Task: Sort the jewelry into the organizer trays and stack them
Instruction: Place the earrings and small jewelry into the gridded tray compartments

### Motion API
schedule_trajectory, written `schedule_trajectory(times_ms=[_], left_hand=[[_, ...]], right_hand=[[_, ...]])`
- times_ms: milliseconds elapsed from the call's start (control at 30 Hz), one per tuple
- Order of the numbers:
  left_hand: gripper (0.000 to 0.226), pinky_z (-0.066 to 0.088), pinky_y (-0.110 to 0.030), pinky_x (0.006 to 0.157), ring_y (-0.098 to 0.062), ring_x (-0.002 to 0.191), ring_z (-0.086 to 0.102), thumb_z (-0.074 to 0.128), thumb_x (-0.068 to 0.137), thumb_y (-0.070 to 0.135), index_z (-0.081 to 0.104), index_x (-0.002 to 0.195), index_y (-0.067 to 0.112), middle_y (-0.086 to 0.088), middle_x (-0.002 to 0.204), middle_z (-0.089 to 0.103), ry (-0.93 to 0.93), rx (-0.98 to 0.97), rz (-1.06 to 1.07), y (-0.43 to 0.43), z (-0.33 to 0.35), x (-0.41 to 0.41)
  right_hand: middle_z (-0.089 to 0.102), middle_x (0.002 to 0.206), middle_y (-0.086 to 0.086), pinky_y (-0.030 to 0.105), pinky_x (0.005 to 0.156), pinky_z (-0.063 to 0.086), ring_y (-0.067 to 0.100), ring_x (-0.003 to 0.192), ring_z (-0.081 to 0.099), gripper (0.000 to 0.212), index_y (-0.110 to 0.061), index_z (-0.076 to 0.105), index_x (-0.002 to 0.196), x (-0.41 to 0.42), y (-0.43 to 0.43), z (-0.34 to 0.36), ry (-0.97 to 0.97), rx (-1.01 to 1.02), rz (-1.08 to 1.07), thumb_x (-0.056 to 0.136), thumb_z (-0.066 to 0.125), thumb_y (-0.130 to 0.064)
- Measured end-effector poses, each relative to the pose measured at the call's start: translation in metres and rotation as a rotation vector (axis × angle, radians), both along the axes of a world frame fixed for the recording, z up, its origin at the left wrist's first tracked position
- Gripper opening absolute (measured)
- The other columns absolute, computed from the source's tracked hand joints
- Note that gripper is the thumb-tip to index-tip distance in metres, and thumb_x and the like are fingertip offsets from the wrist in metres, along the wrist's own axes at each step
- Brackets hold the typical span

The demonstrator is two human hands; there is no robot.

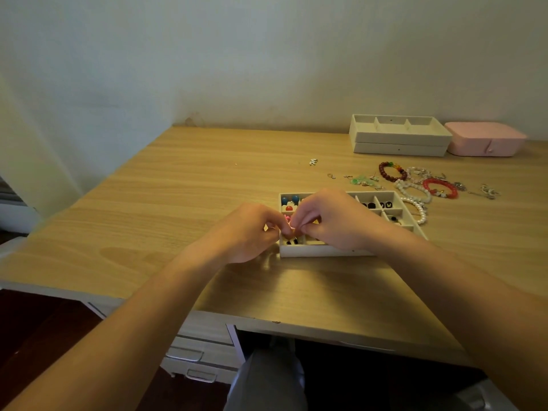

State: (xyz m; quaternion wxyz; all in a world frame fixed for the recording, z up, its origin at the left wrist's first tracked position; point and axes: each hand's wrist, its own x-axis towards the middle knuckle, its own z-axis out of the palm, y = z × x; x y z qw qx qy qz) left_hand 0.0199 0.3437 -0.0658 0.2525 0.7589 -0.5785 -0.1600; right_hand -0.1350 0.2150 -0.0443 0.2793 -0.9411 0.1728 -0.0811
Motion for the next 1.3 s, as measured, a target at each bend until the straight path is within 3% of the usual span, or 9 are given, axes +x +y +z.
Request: schedule_trajectory(times_ms=[67, 167, 367, 567, 733, 900, 1033, 1133, 1300], left_hand=[[0.044, 0.051, -0.032, 0.07, -0.017, 0.071, 0.063, 0.06, 0.093, 0.012, 0.065, 0.071, 0.05, 0.019, 0.081, 0.066, 0.016, 0.007, 0.004, 0.001, 0.0, 0.0], [0.034, 0.041, -0.026, 0.06, -0.001, 0.059, 0.054, 0.06, 0.091, 0.013, 0.07, 0.08, 0.043, 0.012, 0.081, 0.066, 0.045, -0.028, 0.021, 0.004, 0.002, -0.001], [0.013, 0.059, -0.042, 0.073, -0.015, 0.075, 0.067, 0.066, 0.091, 0.027, 0.058, 0.099, 0.033, 0.005, 0.085, 0.069, 0.162, -0.098, 0.187, 0.001, -0.004, -0.006], [0.033, 0.039, -0.022, 0.058, -0.011, 0.077, 0.061, 0.077, 0.085, 0.026, 0.055, 0.108, 0.029, 0.005, 0.087, 0.066, 0.121, -0.042, 0.233, -0.004, -0.001, -0.018], [0.036, 0.036, -0.012, 0.051, -0.009, 0.073, 0.055, 0.076, 0.08, 0.013, 0.055, 0.106, 0.026, 0.005, 0.085, 0.066, 0.063, 0.003, 0.209, -0.001, 0.006, -0.017], [0.032, 0.045, -0.028, 0.06, -0.016, 0.074, 0.059, 0.073, 0.082, 0.014, 0.052, 0.103, 0.028, 0.002, 0.085, 0.067, 0.042, 0.089, 0.164, -0.006, 0.012, -0.011], [0.033, 0.046, -0.029, 0.06, -0.013, 0.07, 0.058, 0.077, 0.085, 0.03, 0.056, 0.109, 0.022, 0.001, 0.083, 0.068, 0.092, 0.19, 0.149, -0.025, 0.026, 0.002], [0.027, 0.045, -0.028, 0.06, -0.012, 0.072, 0.058, 0.073, 0.088, 0.04, 0.06, 0.104, 0.023, -0.001, 0.085, 0.069, 0.13, 0.12, 0.206, -0.05, 0.038, 0.011], [0.01, 0.052, -0.029, 0.071, -0.012, 0.083, 0.061, 0.062, 0.097, 0.024, 0.062, 0.107, 0.022, 0.001, 0.091, 0.066, 0.187, -0.036, 0.282, -0.11, 0.033, 0.032]], right_hand=[[0.078, 0.095, -0.008, 0.011, 0.08, 0.055, -0.003, 0.089, 0.07, 0.024, -0.02, 0.08, 0.099, 0.0, -0.001, -0.001, -0.034, 0.017, -0.014, 0.092, 0.065, -0.002], [0.077, 0.087, -0.012, 0.013, 0.077, 0.054, -0.003, 0.086, 0.069, 0.025, -0.021, 0.079, 0.095, -0.003, -0.004, -0.003, -0.126, 0.035, -0.057, 0.09, 0.064, -0.001], [0.069, 0.093, -0.016, 0.012, 0.07, 0.044, 0.0, 0.088, 0.062, 0.016, -0.027, 0.075, 0.1, -0.013, -0.015, -0.001, -0.14, -0.043, -0.157, 0.095, 0.066, -0.015], [0.067, 0.095, -0.012, 0.021, 0.073, 0.055, 0.006, 0.086, 0.063, 0.013, -0.023, 0.078, 0.103, -0.026, -0.01, -0.001, 0.023, -0.1, -0.149, 0.095, 0.068, -0.023], [0.068, 0.093, -0.013, 0.025, 0.077, 0.055, 0.005, 0.087, 0.062, 0.013, -0.024, 0.08, 0.098, -0.029, 0.0, -0.003, 0.064, -0.145, -0.117, 0.092, 0.068, -0.024], [0.069, 0.094, -0.011, 0.025, 0.077, 0.057, 0.005, 0.087, 0.062, 0.012, -0.023, 0.077, 0.099, -0.024, -0.009, 0.007, -0.006, -0.098, -0.147, 0.095, 0.066, -0.026], [0.065, 0.09, -0.013, 0.017, 0.069, 0.048, 0.003, 0.085, 0.06, 0.01, -0.023, 0.073, 0.101, -0.008, -0.042, 0.016, -0.048, -0.065, -0.221, 0.098, 0.063, -0.024], [0.062, 0.09, -0.015, 0.015, 0.067, 0.042, 0.003, 0.089, 0.059, 0.01, -0.027, 0.07, 0.098, 0.008, -0.074, 0.019, -0.1, -0.012, -0.294, 0.1, 0.061, -0.022], [0.065, 0.113, -0.004, 0.026, 0.084, 0.046, 0.015, 0.106, 0.059, 0.024, -0.024, 0.072, 0.107, 0.044, -0.13, 0.014, -0.096, 0.038, -0.412, 0.101, 0.055, -0.009]])
